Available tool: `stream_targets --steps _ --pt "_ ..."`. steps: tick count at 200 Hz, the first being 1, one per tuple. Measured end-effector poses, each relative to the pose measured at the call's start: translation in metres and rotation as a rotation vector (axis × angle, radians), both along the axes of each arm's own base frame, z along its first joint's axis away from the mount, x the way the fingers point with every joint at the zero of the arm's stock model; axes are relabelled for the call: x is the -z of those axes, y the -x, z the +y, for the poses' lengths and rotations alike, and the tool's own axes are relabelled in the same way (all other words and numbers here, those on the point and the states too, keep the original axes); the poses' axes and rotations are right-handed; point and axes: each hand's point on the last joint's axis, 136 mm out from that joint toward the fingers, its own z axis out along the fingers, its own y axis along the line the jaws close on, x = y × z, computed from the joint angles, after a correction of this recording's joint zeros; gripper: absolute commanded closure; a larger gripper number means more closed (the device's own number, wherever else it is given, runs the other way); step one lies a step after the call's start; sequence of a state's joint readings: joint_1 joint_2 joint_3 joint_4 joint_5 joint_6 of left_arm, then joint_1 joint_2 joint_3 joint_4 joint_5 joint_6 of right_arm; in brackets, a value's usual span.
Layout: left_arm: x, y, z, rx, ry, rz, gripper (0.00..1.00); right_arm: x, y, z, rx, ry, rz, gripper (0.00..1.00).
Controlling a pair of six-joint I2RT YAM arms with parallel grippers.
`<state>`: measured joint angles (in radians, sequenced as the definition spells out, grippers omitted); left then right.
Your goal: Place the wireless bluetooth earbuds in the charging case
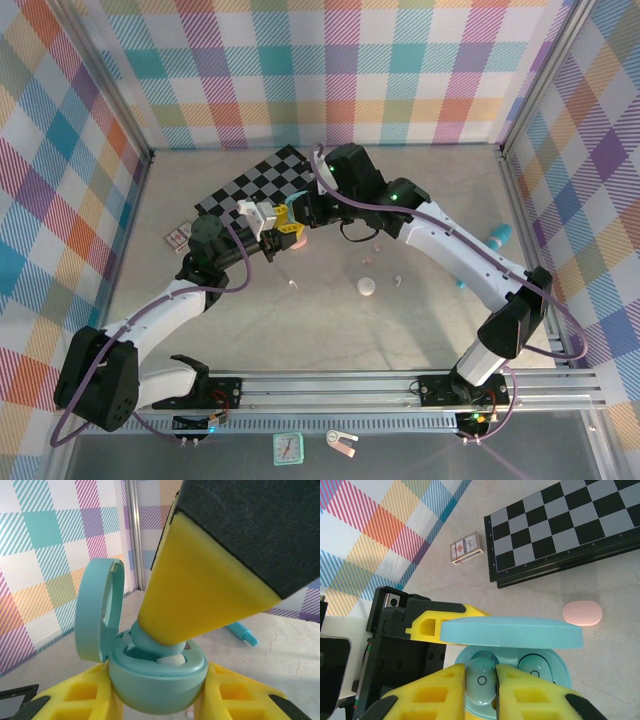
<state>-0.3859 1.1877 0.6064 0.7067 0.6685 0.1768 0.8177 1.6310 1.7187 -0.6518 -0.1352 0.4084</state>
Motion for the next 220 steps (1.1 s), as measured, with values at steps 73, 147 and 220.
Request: stream_targets --steps 73,147,220 --pt "0.0 0.0 0.0 -0.001 0.003 0.005 0.77 -0.005 0.0 -0.007 0.017 0.011 -0.027 0.56" --pt "0.0 0.002 -0.001 0.016 0.003 0.006 0.77 -0.054 -0.002 -0.045 0.123 -0.037 -0.18 0.28" --pt "-0.001 0.004 -0.002 0.027 0.004 0.002 0.77 -0.024 -0.046 -0.02 0.146 0.016 -0.135 0.24"
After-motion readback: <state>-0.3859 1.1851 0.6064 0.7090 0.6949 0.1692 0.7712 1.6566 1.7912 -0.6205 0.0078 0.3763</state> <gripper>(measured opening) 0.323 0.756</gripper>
